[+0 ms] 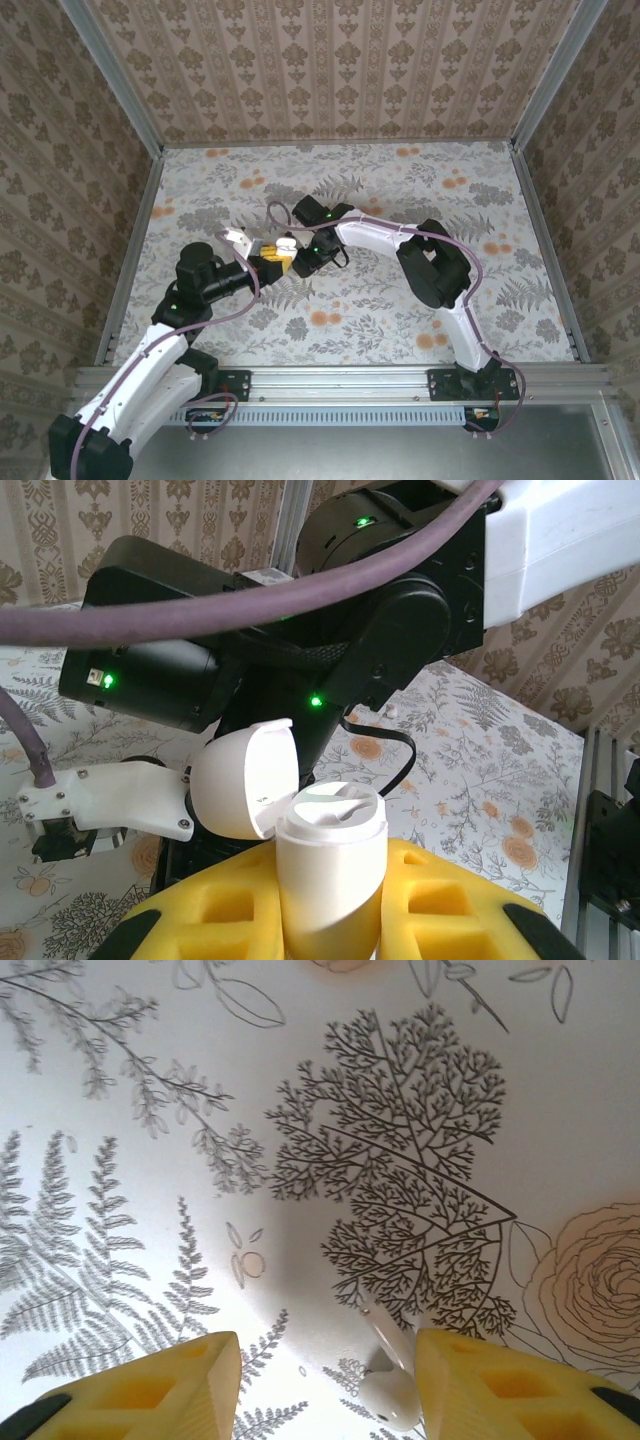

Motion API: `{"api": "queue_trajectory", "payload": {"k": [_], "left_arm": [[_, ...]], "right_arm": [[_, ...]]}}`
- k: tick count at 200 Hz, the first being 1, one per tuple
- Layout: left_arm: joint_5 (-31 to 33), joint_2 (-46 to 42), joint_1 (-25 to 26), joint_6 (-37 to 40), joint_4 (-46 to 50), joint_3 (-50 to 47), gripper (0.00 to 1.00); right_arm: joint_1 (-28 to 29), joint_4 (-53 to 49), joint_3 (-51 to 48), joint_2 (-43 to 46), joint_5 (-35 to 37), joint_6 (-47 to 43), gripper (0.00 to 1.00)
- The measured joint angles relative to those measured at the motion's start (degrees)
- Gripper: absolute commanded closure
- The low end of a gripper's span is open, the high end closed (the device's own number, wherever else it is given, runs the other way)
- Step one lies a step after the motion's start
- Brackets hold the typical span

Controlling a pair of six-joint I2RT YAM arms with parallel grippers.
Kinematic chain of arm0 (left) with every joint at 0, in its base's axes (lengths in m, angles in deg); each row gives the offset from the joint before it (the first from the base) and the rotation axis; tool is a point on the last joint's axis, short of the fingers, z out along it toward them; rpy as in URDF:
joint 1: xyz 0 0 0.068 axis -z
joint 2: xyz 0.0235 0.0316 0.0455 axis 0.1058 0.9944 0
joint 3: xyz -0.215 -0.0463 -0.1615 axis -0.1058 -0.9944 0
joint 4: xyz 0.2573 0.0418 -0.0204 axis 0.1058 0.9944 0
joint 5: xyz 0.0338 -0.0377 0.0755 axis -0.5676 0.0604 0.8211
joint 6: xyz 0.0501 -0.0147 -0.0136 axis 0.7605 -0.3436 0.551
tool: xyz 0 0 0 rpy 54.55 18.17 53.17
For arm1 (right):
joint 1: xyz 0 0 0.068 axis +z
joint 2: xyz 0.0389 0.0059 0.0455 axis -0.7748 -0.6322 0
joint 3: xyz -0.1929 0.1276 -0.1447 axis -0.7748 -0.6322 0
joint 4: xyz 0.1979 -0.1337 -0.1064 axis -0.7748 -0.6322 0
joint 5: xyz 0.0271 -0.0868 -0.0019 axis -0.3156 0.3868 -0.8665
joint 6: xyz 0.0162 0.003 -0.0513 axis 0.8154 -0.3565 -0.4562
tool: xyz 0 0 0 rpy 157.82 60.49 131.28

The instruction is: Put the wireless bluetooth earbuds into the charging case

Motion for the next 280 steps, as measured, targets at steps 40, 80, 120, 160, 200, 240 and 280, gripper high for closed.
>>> {"api": "queue_trajectory", "payload": {"k": [40,80,120,160,200,240,280], "left_arm": [[0.0,0.0,0.0,-0.3,0.1,0.0,1.0],[0.0,0.0,0.0,-0.5,0.1,0.0,1.0],[0.0,0.0,0.0,-0.5,0.1,0.0,1.0],[0.0,0.0,0.0,-0.5,0.1,-0.1,1.0],[0.0,-0.5,0.0,-1.2,0.6,-0.2,1.0],[0.0,-0.6,0.0,-1.6,0.7,-0.2,1.0],[0.0,-0.6,0.0,-1.6,0.7,-0.2,1.0]], "right_arm": [[0.0,2.0,-2.0,3.9,0.0,3.0,0.5],[0.0,3.8,-4.6,7.3,1.2,10.0,0.56],[1.1,5.9,-8.0,7.7,0.3,15.9,0.62],[3.7,7.0,-8.0,6.9,-0.8,18.1,0.65],[4.2,7.3,-8.0,4.6,-1.4,18.3,0.65],[3.9,7.1,-8.0,2.7,-1.0,18.0,0.66],[3.0,6.7,-8.3,2.9,0.2,17.9,0.65]]}}
